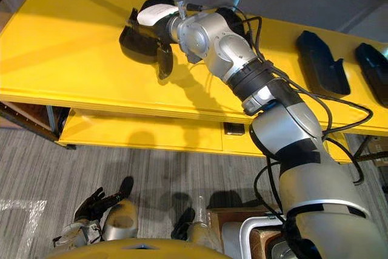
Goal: Walk over and take three plastic housings, then place them on the shelf
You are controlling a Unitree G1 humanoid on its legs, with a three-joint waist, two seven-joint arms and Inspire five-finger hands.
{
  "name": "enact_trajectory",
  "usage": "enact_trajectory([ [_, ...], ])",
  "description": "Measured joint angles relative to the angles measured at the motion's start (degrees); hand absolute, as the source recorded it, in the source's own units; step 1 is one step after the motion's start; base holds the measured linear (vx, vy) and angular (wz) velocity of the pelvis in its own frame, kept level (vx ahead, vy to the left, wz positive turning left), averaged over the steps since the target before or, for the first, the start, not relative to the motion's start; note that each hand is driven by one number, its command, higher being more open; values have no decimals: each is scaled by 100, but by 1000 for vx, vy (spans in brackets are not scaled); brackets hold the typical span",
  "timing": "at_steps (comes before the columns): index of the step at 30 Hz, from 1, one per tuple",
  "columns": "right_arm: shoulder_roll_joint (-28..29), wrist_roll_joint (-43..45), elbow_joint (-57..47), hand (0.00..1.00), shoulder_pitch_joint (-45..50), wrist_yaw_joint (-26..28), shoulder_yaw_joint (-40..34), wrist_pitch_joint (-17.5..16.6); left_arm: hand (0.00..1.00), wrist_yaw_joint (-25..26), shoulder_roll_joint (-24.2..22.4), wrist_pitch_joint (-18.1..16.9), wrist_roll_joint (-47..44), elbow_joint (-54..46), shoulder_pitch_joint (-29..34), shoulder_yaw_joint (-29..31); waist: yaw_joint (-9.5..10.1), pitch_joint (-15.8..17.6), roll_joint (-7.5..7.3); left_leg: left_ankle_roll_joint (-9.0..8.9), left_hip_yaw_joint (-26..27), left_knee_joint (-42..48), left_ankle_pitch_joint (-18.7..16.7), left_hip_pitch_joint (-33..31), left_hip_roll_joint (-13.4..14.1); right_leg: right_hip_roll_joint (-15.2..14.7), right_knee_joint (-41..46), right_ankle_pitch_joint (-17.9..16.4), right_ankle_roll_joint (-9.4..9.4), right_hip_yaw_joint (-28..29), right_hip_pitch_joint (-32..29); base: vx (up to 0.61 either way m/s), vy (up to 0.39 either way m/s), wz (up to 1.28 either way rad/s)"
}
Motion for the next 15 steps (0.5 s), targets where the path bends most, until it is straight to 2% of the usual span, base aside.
enact_trajectory([
  [4, -341, 788, -408, 100, 27, -125, 1, 7, 100, 17, -48, -19, -3, 111, -138, 38, -107, -128, -23, 2, 169, -86, -5, 204, 12, 8, -4, 14, 2, 146, 58, 3, 0, -19],
  [8, -563, 1217, -822, 100, 161, -1143, -214, -2, 100, 446, -153, -408, 70, 59, -261, 25, -349, -364, -63, 8, 358, -152, -8, 319, 28, 39, -112, 109, 4, 325, 55, -14, 6, -23],
  [9, -630, 1293, -925, 100, 230, -1318, -340, -12, 100, 565, -190, -451, 68, -11, -284, 26, -350, -370, -64, 11, 402, -159, -10, 352, 27, 41, -125, 127, 6, 364, 62, -11, 14, -23],
  [13, -1324, 1992, -2021, 100, 1022, -2172, -1714, 87, 100, 1518, -427, -638, 197, -1317, -206, 319, -482, -384, -65, 32, 497, -156, -16, 438, -19, 12, -226, 220, 29, 440, 127, -13, 22, -12],
  [15, -1742, 2446, -2835, 100, 2110, -2694, -3004, 204, 100, 2056, -492, -817, 207, -2327, -66, 689, -544, -479, -44, 62, 568, -119, -71, 475, -60, -19, -283, 259, 61, 520, 158, 7, 28, -14],
])
